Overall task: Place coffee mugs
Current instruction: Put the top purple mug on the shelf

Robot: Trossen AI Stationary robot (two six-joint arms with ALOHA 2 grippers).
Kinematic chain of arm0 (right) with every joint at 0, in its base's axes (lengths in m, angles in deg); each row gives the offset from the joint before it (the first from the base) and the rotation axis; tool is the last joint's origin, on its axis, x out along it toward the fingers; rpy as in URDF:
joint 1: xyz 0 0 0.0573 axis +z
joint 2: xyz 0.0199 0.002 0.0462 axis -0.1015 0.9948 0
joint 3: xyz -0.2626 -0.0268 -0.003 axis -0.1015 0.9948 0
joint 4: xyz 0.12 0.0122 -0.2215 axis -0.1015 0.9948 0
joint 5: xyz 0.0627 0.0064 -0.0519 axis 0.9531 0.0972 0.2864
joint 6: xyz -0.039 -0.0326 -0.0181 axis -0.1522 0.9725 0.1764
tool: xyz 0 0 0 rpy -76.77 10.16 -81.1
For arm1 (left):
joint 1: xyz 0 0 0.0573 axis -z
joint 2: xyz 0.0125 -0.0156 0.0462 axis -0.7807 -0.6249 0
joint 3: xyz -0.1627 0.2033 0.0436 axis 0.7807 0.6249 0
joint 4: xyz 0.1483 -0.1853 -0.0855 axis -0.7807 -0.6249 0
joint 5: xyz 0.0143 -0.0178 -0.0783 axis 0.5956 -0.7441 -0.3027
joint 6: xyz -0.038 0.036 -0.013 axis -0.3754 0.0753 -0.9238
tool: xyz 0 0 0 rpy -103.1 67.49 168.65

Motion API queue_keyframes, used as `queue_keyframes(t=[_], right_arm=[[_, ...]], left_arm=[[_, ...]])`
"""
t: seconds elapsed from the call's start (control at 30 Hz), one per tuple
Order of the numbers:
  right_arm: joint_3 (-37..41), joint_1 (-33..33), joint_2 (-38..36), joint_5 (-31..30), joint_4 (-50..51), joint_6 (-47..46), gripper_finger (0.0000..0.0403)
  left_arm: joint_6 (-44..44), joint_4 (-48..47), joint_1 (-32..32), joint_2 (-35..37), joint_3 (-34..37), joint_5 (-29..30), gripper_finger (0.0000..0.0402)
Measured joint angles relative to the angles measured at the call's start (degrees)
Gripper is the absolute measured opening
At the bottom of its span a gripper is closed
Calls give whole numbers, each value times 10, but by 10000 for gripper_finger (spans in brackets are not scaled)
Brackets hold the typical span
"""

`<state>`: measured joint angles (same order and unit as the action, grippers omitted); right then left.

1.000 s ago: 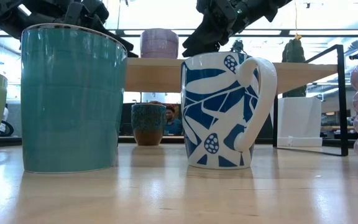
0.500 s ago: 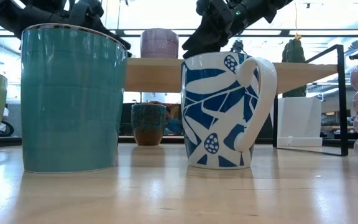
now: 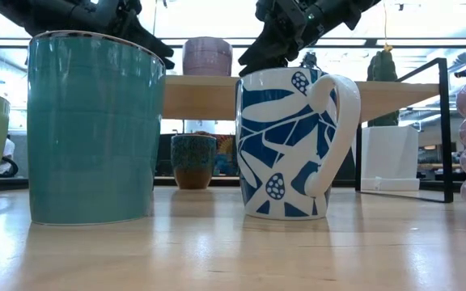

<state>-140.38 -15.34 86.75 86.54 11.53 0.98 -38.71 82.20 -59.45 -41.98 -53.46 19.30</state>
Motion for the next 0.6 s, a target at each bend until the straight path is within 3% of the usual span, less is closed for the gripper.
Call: queue_keyframes(t=[0.33, 0.6], right_arm=[[-74, -8, 0, 0, 111, 14, 272], [-85, -19, 0, 0, 128, 18, 272]], left_arm=[[7, -28, -56, 2, 0, -51, 263], [24, -74, -73, 1, -23, -64, 263]])
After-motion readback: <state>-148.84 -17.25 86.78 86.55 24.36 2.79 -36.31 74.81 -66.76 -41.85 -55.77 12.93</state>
